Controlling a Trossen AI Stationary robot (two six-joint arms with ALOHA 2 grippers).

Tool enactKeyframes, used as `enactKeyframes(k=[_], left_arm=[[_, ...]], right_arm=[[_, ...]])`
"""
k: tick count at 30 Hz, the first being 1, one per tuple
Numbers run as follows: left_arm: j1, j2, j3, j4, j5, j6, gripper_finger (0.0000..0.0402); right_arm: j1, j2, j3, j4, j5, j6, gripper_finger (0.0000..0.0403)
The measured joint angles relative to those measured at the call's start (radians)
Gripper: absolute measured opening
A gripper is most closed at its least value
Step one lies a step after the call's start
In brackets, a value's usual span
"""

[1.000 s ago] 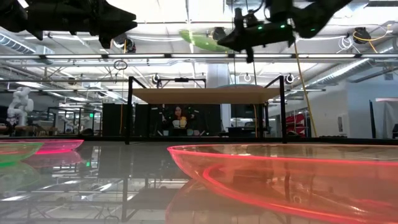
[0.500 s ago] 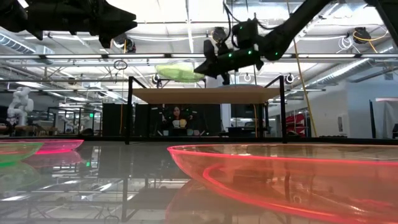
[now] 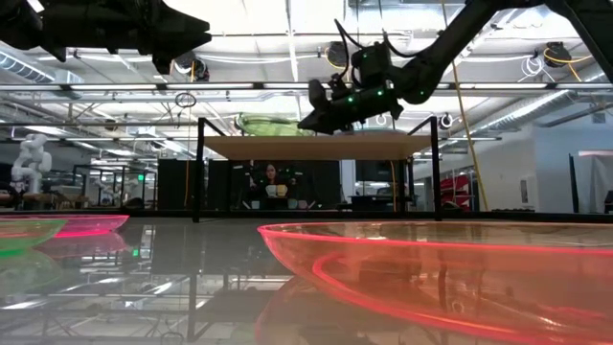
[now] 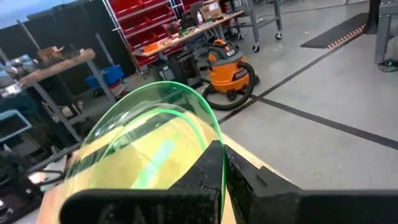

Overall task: Place and stack plates onto a shelf
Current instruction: Put the right green plate on the shelf, then stack the green plate on top of the green plate on the shelf

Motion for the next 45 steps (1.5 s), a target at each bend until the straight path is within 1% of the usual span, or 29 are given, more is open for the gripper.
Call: enactKeyframes(k=[9,15,19,23,25,30,32,34,37,40,42,45], left_arm=[[0.000,0.000,0.000,-0.025,0.000,-0.015,0.0129],[0.000,0.000,0.000,-0.025,0.000,-0.005,0.0129],[0.000,0.000,0.000,-0.025,0.000,-0.004,0.0129],[-0.002,0.000,0.000,-0.042,0.000,-0.006,0.0129],[-0.012,0.000,0.000,-0.069,0.000,-0.007,0.0129],[-0.068,0.022,0.001,-0.085,0.000,0.039,0.0129],[-0.097,0.040,0.016,-0.106,0.000,0.068,0.0129],[-0.130,0.061,0.035,-0.149,-0.008,0.085,0.0129],[-0.186,0.102,0.083,-0.260,-0.080,0.098,0.0129],[-0.246,0.158,0.168,-0.424,-0.183,0.097,0.0129],[-0.285,0.202,0.242,-0.563,-0.239,0.095,0.0129],[-0.343,0.285,0.340,-0.750,-0.289,0.088,0.0129]], right_arm=[[0.024,0.000,0.000,-0.011,0.001,-0.022,0.0008],[0.026,0.000,0.000,-0.012,0.054,-0.041,0.0027],[0.025,-0.001,0.000,-0.004,0.055,-0.057,0.0042],[0.026,-0.035,0.000,0.016,0.047,-0.072,0.0057],[0.026,-0.066,0.000,0.017,0.006,-0.087,0.0063],[0.033,-0.183,0.000,-0.023,-0.152,-0.172,0.0065],[0.044,-0.244,-0.005,-0.064,-0.183,-0.195,0.0062],[0.065,-0.309,-0.024,-0.100,-0.186,-0.226,0.0058],[0.103,-0.421,-0.086,-0.132,-0.185,-0.271,0.0052],[0.147,-0.537,-0.180,-0.130,-0.185,-0.305,0.0049],[0.176,-0.609,-0.254,-0.129,-0.184,-0.330,0.0048],[0.208,-0.706,-0.374,-0.132,-0.183,-0.355,0.0048]])
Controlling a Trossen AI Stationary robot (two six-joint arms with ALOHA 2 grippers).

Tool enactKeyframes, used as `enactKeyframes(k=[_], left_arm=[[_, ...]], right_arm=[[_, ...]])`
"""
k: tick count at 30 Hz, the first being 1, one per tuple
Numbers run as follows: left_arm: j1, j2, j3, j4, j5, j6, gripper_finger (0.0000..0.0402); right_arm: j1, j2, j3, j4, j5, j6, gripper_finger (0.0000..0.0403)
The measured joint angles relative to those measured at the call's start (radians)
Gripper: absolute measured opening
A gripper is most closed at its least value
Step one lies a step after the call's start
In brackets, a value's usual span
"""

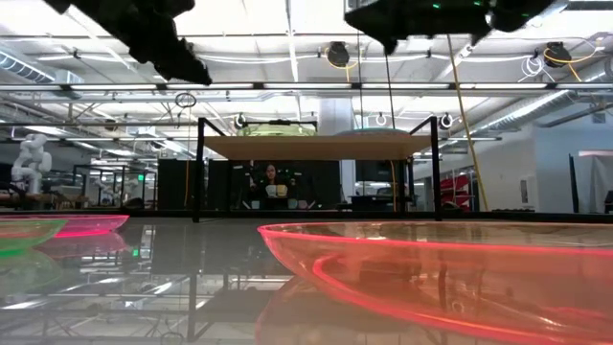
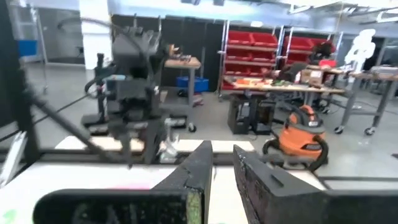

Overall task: Place and stack plates onto a shelf
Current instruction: Stack the green plate on top of the green plate on the shelf

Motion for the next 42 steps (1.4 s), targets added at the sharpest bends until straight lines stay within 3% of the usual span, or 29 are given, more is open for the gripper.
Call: enactKeyframes(k=[4,9,11,17,31,39,42], left_arm=[[-0.088,0.122,0.070,-0.132,0.031,-0.001,0.0129],[-0.203,0.286,0.082,-0.166,0.263,0.003,0.0129],[-0.252,0.352,0.083,-0.164,0.306,-0.027,0.0129],[-0.312,0.492,0.083,-0.164,0.332,-0.121,0.0129],[-0.345,0.646,0.083,-0.072,0.438,-0.143,0.0129],[-0.358,0.689,0.084,-0.058,0.437,-0.143,0.0127],[-0.356,0.681,0.084,-0.061,0.431,-0.135,0.0103]], right_arm=[[0.033,-0.106,-0.155,0.060,0.042,0.001,0.0048],[0.066,-0.187,-0.299,0.151,0.107,0.002,0.0048],[0.072,-0.204,-0.333,0.184,0.108,0.003,0.0048],[0.074,-0.209,-0.363,0.207,0.108,0.014,0.0048],[0.074,-0.188,-0.363,0.193,0.105,0.063,0.0048],[0.080,-0.188,-0.363,0.188,0.105,0.061,0.0048],[0.080,-0.188,-0.363,0.189,0.105,0.060,0.0048]])
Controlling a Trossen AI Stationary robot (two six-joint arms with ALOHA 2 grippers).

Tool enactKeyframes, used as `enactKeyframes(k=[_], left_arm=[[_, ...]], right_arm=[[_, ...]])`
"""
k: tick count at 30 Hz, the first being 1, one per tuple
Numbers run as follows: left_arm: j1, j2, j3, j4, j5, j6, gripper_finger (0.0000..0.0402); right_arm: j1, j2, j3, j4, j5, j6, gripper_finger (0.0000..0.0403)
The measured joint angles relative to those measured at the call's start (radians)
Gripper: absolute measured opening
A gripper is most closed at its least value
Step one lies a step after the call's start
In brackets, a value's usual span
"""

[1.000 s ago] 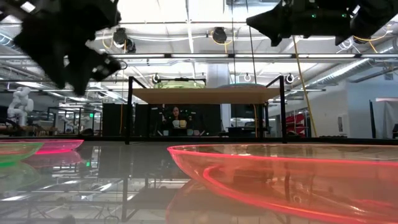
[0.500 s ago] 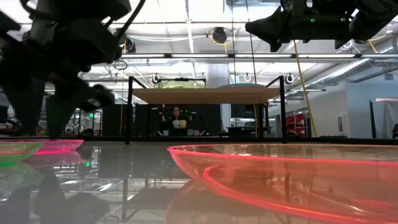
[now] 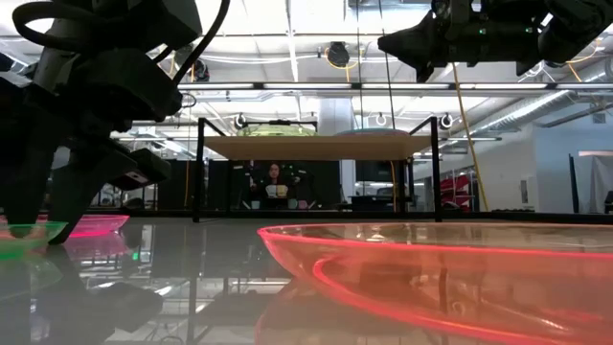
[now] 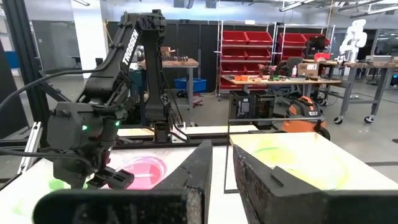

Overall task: Place and stack plates onto a shelf
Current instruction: Stack the green plate on top of the green plate on the shelf

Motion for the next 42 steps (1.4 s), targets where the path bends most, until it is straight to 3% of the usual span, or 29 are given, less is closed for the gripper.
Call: enactKeyframes(k=[7,15,24,27,29,33,36,42], left_arm=[[0.021,-0.003,0.054,-0.087,0.003,-0.015,0.0009],[0.046,-0.019,0.337,-0.382,-0.055,0.125,0.0004],[0.155,-0.027,0.699,-0.644,-0.314,0.309,0.0002],[0.240,-0.028,0.784,-0.687,-0.429,0.377,0.0002],[0.317,-0.028,0.821,-0.692,-0.448,0.417,0.0002],[0.517,-0.027,0.877,-0.680,-0.401,0.487,0.0001],[0.694,-0.027,0.896,-0.638,-0.300,0.493,0.0001],[1.011,-0.023,0.897,-0.493,-0.045,0.329,0.0001]], right_arm=[[0.000,0.000,0.000,0.000,0.000,0.000,0.0047],[0.000,0.000,0.000,0.001,0.000,0.000,0.0047],[0.012,-0.001,0.000,0.000,-0.004,0.024,0.0047],[0.026,-0.001,0.000,0.000,-0.005,0.019,0.0047],[0.035,-0.001,0.000,0.000,-0.005,0.018,0.0047],[0.057,-0.001,0.000,-0.004,-0.005,0.007,0.0047],[0.077,-0.001,0.000,-0.007,-0.005,-0.001,0.0047],[0.108,-0.001,0.000,-0.011,-0.004,-0.028,0.0047]])
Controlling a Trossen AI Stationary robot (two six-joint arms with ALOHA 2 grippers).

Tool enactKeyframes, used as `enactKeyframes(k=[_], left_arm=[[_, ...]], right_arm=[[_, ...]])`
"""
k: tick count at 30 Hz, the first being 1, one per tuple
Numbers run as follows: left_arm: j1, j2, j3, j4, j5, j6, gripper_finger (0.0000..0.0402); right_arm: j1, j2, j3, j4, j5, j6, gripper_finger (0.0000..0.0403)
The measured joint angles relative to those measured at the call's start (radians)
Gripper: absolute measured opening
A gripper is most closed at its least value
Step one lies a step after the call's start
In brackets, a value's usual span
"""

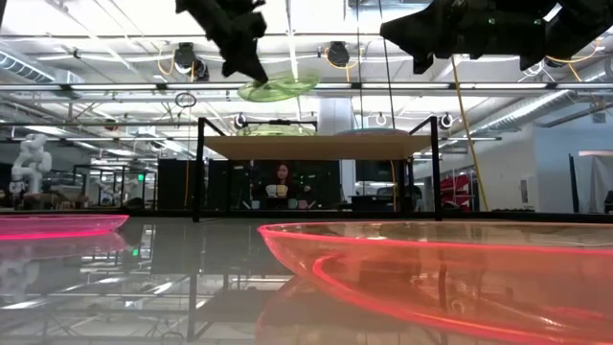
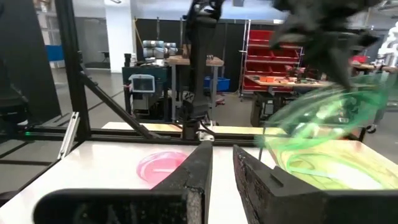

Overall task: Place and stack plates onto a shelf
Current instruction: Stack the green plate on top of the green plate on the shelf

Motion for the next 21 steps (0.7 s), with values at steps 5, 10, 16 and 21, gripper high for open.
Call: enactKeyframes(k=[5,10,16,21], left_arm=[[0.125,0.001,0.001,0.057,0.031,-0.101,0.0001],[0.161,0.001,-0.018,0.050,0.101,-0.135,0.0001],[0.160,0.001,-0.072,0.101,0.107,-0.151,0.0001],[0.161,0.001,-0.126,0.144,0.118,-0.165,0.0001]], right_arm=[[0.005,0.000,0.000,0.000,0.001,-0.011,0.0047],[0.005,0.000,0.000,0.003,0.002,-0.015,0.0047],[0.005,0.000,0.000,0.004,0.005,-0.019,0.0047],[0.005,0.000,0.000,0.004,0.005,-0.018,0.0047]])
